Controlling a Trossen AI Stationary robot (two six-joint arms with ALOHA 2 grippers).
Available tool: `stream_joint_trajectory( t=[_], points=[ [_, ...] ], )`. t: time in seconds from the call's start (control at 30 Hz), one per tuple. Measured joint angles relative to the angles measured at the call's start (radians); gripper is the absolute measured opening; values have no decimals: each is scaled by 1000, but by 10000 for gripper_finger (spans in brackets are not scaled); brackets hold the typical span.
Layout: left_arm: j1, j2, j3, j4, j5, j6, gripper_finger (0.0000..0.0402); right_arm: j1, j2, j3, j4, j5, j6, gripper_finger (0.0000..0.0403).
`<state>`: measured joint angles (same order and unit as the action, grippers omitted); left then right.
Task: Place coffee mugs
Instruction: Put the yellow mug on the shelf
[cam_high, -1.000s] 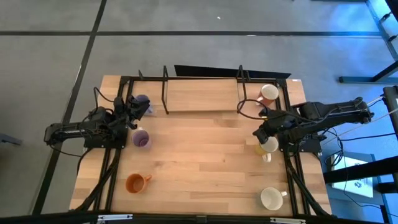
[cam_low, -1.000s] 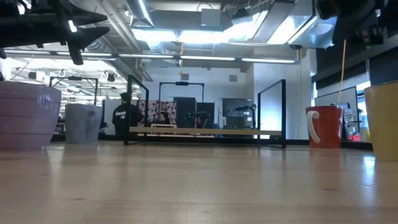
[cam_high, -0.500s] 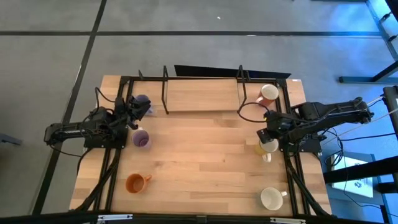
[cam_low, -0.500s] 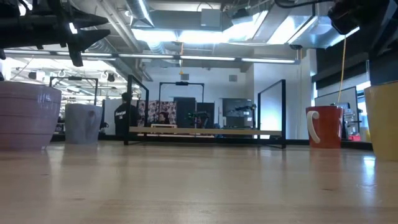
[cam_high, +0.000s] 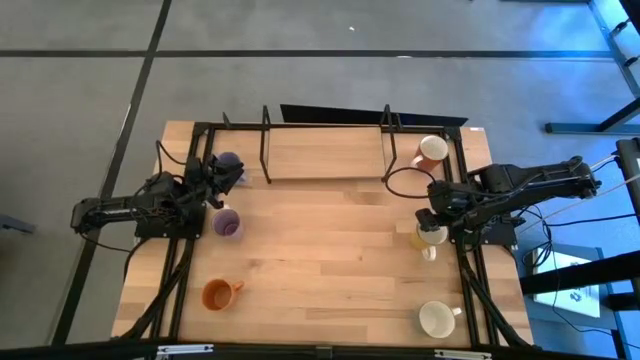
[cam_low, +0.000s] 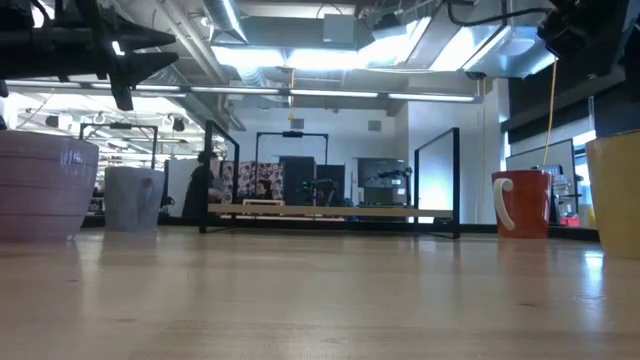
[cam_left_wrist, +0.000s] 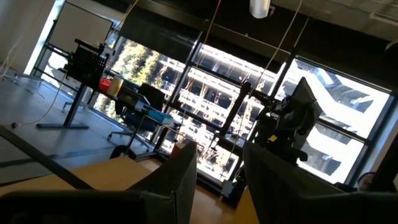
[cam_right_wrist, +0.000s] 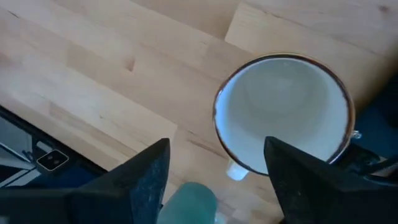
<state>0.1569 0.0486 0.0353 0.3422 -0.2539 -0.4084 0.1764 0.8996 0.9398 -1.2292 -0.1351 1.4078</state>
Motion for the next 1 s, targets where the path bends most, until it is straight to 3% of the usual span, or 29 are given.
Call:
stream_joint_trajectory(
  t=[0.6, 1.0],
  points=[
    [0, 0, 0, -20, 0, 0, 126, 0, 332, -21, 28, -39, -115, 207],
    [0, 0, 0, -20, 0, 0, 126, 0, 453, -21, 84, -42, -138, 94]
  ],
)
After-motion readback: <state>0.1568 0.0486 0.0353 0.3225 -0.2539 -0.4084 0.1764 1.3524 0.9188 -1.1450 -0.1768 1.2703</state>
